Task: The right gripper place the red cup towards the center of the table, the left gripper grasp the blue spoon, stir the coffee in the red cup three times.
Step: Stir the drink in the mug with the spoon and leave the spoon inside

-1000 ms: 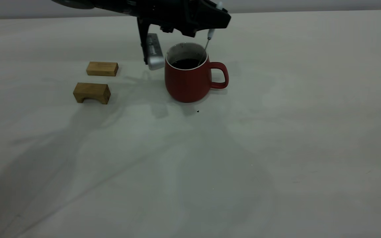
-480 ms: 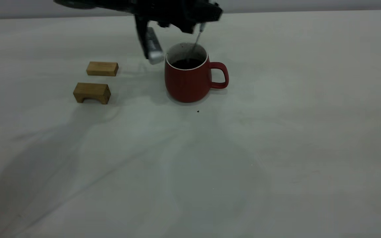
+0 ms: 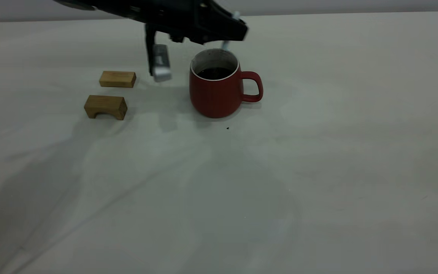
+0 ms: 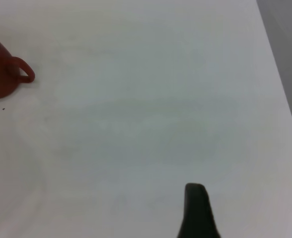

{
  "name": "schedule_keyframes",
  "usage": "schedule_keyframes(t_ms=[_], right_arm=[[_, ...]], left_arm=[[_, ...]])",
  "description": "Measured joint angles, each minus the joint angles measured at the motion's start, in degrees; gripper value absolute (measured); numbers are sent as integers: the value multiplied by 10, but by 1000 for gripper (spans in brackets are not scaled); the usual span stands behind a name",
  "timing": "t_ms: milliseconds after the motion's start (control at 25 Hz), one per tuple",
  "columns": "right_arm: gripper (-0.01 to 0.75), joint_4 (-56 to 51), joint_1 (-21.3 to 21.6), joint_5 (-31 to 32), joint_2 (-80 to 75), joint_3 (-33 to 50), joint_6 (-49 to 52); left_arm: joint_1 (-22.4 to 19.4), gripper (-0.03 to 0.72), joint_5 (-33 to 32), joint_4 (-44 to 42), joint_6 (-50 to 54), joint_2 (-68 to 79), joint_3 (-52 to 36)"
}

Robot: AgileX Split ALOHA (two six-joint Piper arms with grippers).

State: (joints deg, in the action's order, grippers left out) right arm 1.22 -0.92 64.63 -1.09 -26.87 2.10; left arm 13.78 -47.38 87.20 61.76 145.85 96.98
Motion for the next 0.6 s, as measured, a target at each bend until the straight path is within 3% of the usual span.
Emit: schedule_keyframes(t_ms=[320,600], right_arm=[[582,0,0,0,0,0,0],[582,0,0,0,0,0,0]], left_arm=[[28,150,52,107,-88,7,1],[48,150,13,70,-83,16,1]])
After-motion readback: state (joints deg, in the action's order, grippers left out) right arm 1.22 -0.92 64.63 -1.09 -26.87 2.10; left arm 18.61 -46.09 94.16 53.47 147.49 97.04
